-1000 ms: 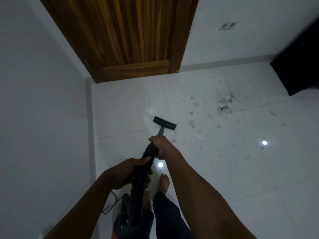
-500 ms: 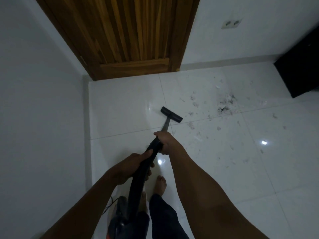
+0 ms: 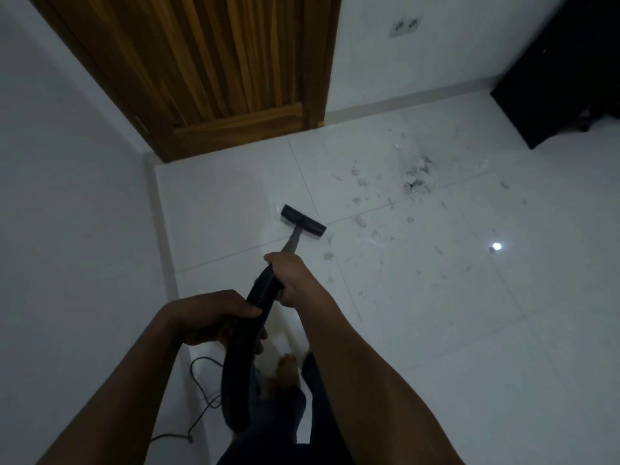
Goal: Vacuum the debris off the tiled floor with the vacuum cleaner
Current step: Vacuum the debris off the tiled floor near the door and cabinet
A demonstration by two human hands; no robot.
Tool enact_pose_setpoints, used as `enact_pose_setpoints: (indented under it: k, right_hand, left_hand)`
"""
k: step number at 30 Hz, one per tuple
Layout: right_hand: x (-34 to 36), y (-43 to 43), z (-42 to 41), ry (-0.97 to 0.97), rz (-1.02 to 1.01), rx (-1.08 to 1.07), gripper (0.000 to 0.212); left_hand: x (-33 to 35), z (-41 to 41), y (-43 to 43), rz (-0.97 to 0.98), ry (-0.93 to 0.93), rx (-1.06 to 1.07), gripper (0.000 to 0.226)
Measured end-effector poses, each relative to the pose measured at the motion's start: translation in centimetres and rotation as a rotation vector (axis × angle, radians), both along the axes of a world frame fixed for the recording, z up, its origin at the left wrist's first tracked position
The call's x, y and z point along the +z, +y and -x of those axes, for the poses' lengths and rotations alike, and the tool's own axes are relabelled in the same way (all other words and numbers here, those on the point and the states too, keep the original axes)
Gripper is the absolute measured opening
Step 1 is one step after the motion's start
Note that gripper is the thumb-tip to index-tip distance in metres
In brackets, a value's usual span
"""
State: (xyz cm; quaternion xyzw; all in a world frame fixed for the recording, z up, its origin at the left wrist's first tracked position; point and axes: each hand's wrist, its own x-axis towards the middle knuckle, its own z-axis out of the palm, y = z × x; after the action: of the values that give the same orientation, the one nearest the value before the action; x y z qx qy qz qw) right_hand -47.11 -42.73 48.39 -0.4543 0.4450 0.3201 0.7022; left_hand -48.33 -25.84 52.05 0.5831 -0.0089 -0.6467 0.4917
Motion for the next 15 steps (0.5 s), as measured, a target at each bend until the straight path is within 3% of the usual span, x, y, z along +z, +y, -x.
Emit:
enact_pose_setpoints:
  k: [15]
  right_hand:
    - [1.8, 5.3, 12.8, 0.033, -0.135, -0.137, 0.004]
  left_hand:
    - [0.7, 10.1, 5.4, 0.105, 0.006, -0.117, 0.055]
